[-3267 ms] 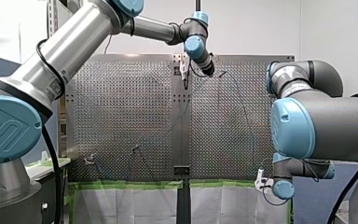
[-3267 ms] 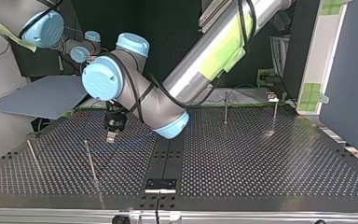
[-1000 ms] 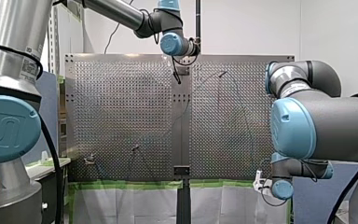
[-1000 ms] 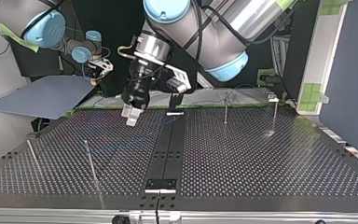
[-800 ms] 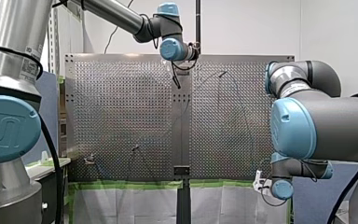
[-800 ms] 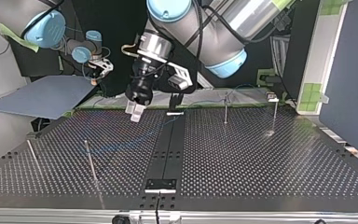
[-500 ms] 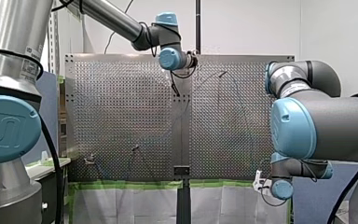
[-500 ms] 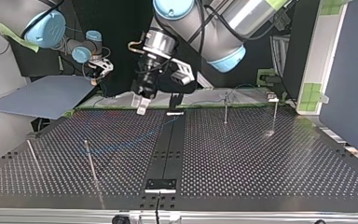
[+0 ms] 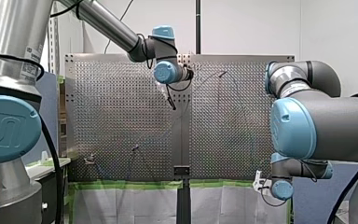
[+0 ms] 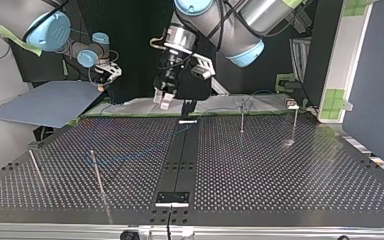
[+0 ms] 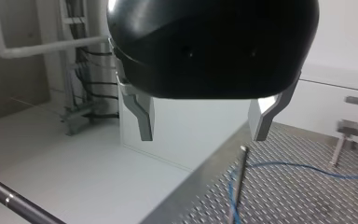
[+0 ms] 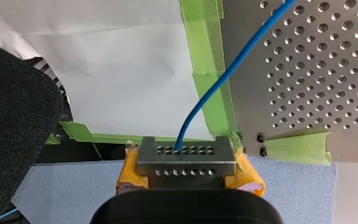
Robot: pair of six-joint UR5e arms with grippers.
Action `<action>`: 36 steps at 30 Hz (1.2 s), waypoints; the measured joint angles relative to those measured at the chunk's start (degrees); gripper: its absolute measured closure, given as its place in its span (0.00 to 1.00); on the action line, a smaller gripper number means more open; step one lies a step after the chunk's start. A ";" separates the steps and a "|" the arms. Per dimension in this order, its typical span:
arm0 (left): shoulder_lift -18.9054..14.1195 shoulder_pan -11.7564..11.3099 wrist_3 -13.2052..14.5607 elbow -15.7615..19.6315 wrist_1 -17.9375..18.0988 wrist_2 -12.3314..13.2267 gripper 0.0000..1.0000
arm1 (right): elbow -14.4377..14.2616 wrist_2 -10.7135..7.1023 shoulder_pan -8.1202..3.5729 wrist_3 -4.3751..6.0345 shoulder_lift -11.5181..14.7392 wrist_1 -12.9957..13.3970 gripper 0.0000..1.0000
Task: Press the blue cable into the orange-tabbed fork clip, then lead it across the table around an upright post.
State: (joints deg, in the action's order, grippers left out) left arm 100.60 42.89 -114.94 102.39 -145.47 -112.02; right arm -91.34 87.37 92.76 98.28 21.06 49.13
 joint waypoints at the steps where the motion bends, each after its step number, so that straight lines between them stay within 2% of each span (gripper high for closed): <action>1: 0.01 -0.03 0.21 0.53 0.00 -0.26 0.00 | -0.01 0.00 0.00 0.00 0.00 -0.02 1.00; 9: 0.00 -0.21 1.44 5.34 0.48 -4.08 0.00 | -0.01 0.00 0.03 0.00 0.00 -0.08 1.00; 12: 0.00 -0.32 1.37 7.17 1.04 -4.62 0.00 | 0.00 0.00 0.09 0.00 -0.01 -0.08 1.00; 21: 0.00 -1.21 1.48 12.01 3.20 -4.96 0.00 | 0.02 0.00 0.12 0.01 -0.02 -0.08 1.00; 29: 0.02 -2.65 3.19 16.26 5.30 -5.83 0.00 | 0.00 0.00 0.18 0.08 -0.05 -0.09 1.00; 36: -0.01 -5.26 4.24 20.27 8.18 -4.59 0.00 | 0.01 0.00 0.31 0.05 -0.05 -0.08 1.00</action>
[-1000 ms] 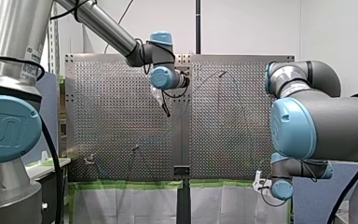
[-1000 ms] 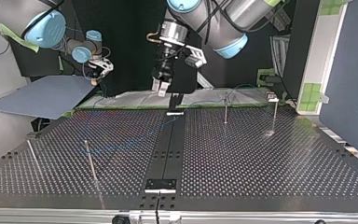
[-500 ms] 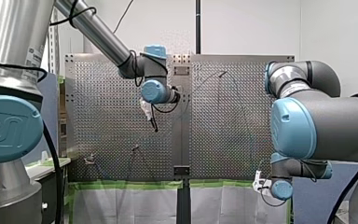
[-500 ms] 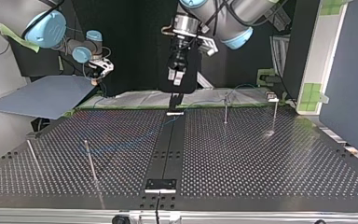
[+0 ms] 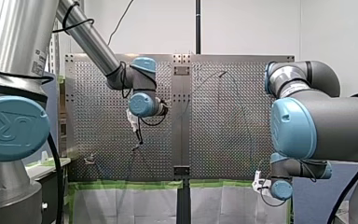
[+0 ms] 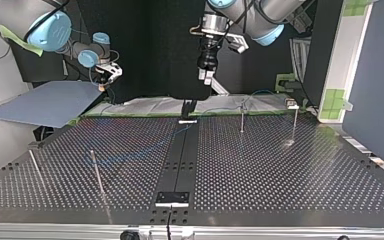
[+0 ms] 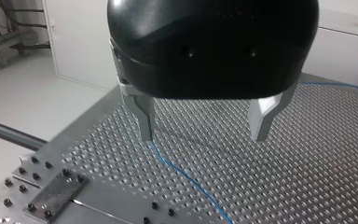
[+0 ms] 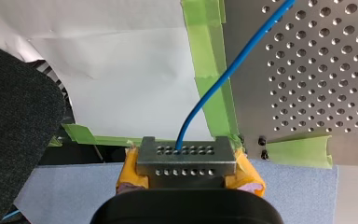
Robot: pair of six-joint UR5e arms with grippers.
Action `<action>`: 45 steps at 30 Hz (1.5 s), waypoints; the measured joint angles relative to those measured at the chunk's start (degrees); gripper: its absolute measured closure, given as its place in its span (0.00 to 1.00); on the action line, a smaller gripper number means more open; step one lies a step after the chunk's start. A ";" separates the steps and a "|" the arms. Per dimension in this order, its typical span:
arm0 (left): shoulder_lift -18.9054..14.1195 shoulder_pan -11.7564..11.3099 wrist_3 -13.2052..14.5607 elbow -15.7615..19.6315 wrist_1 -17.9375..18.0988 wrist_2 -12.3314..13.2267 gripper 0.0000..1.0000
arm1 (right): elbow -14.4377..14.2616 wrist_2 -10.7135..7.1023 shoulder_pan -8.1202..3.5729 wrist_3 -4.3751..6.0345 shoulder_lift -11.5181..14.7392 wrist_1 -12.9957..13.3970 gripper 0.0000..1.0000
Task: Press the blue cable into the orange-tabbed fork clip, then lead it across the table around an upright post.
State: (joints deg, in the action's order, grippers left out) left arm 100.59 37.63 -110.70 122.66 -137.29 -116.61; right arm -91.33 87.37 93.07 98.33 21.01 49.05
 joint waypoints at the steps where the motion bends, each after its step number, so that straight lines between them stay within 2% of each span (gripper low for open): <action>1: 0.01 -0.42 0.19 0.46 0.19 0.37 0.00 | 0.01 0.00 0.02 -0.01 -0.01 0.00 1.00; 12: -0.01 -6.82 0.78 6.91 5.46 6.67 0.00 | -0.01 0.00 0.14 -0.05 -0.01 -0.02 1.00; 19: -0.02 -10.07 2.49 10.53 6.74 10.30 0.00 | 0.01 0.00 0.34 -0.05 0.00 -0.12 1.00; 27: -0.02 -11.11 2.61 14.01 9.16 14.75 0.00 | -0.01 0.00 0.50 -0.10 0.00 -0.55 1.00; 45: -0.02 -11.24 2.43 14.16 9.84 15.32 0.00 | 0.05 0.00 0.58 -0.40 -0.04 -1.05 1.00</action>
